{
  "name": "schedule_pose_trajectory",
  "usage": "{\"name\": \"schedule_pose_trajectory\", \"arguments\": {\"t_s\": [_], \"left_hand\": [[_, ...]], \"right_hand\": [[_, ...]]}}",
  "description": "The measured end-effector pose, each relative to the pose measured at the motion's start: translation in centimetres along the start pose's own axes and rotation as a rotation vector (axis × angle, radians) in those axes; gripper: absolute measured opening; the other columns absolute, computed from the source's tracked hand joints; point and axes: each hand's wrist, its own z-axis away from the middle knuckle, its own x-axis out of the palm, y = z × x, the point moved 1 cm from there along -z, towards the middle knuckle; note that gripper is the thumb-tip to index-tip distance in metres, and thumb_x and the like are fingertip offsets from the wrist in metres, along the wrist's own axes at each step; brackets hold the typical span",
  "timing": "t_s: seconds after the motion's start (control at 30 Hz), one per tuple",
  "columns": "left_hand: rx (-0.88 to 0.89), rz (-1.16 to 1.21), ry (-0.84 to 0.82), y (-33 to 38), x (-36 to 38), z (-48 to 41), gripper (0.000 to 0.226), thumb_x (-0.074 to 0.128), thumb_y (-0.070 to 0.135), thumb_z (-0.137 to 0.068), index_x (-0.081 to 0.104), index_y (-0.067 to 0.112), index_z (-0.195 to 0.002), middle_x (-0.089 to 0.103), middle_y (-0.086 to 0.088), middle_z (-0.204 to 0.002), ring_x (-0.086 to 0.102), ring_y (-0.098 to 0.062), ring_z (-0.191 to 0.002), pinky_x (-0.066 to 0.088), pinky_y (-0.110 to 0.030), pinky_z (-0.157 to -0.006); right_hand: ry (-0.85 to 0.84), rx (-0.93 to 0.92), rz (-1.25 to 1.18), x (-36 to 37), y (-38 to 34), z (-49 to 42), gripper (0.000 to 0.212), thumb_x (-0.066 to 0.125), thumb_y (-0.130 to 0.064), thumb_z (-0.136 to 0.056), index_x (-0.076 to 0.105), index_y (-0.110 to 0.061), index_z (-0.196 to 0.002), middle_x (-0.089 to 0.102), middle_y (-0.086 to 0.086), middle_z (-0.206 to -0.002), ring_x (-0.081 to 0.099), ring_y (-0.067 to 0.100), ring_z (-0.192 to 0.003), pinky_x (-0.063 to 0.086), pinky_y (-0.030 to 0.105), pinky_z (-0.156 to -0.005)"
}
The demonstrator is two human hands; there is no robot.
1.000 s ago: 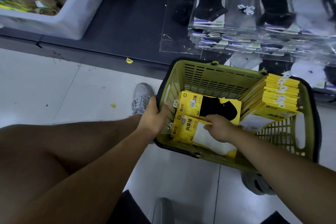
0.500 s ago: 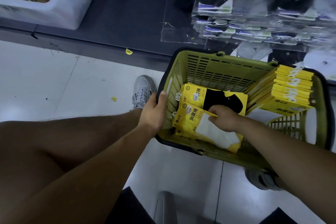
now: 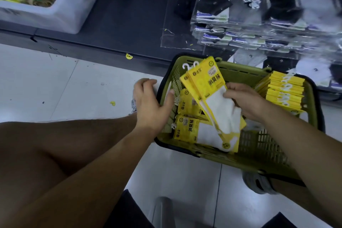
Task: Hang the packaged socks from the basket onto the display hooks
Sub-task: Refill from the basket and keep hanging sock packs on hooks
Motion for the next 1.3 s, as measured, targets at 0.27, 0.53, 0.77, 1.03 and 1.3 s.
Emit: {"name": "schedule_pose_trajectory", "arguments": {"t_s": [0.27, 0.53, 0.77, 1.03, 1.3], "left_hand": [[-0.193, 0.388, -0.218, 3.5, 0.3, -1.0, 0.018, 0.065, 0.014, -0.103, 0.072, 0.026, -0.114, 0.079, 0.007, -0.110, 0.075, -0.015, -0.107, 0.060, -0.049, -0.100], [-0.474, 0.500, -0.111, -0.3, -3.0, -2.3, 0.035, 0.068, 0.027, -0.080, 0.068, 0.027, -0.115, 0.081, 0.001, -0.105, 0.080, -0.028, -0.096, 0.066, -0.054, -0.081], [-0.490, 0.469, -0.082, -1.0, -2.2, -2.5, 0.041, 0.068, 0.031, -0.078, 0.066, 0.023, -0.118, 0.079, -0.003, -0.111, 0.076, -0.031, -0.104, 0.060, -0.063, -0.095], [-0.483, 0.504, -0.090, -0.8, -2.2, -2.5, 0.047, 0.065, 0.029, -0.078, 0.063, 0.018, -0.124, 0.075, -0.009, -0.120, 0.073, -0.037, -0.111, 0.057, -0.065, -0.099], [-0.493, 0.577, -0.135, 1.0, -2.6, -2.1, 0.035, 0.056, 0.030, -0.080, 0.068, 0.030, -0.112, 0.074, -0.013, -0.119, 0.072, -0.040, -0.112, 0.055, -0.067, -0.100]], "right_hand": [[-0.124, -0.121, -0.115, 6.0, -3.0, 0.3, 0.009, 0.066, -0.020, -0.097, 0.074, -0.018, -0.098, 0.077, 0.005, -0.099, 0.071, 0.017, -0.085, 0.055, 0.034, -0.078], [0.171, -0.142, 1.110, 3.0, 3.0, -5.6, 0.059, 0.065, -0.053, -0.091, 0.054, -0.023, -0.141, 0.058, 0.007, -0.140, 0.045, 0.032, -0.131, 0.039, 0.039, -0.100], [0.204, -0.160, 1.233, 3.7, 5.0, -7.4, 0.047, 0.072, -0.043, -0.089, 0.060, -0.025, -0.130, 0.059, 0.007, -0.132, 0.050, 0.032, -0.126, 0.035, 0.038, -0.102], [0.088, -0.060, 0.651, 1.4, 3.0, -6.5, 0.018, 0.073, -0.022, -0.092, 0.055, -0.024, -0.094, 0.063, 0.005, -0.105, 0.061, 0.028, -0.097, 0.040, 0.032, -0.072], [-0.032, -0.091, -0.297, 1.3, -5.0, -0.5, 0.017, 0.063, 0.003, -0.091, 0.066, -0.013, -0.097, 0.075, 0.002, -0.090, 0.070, 0.018, -0.086, 0.054, 0.026, -0.076]]}}
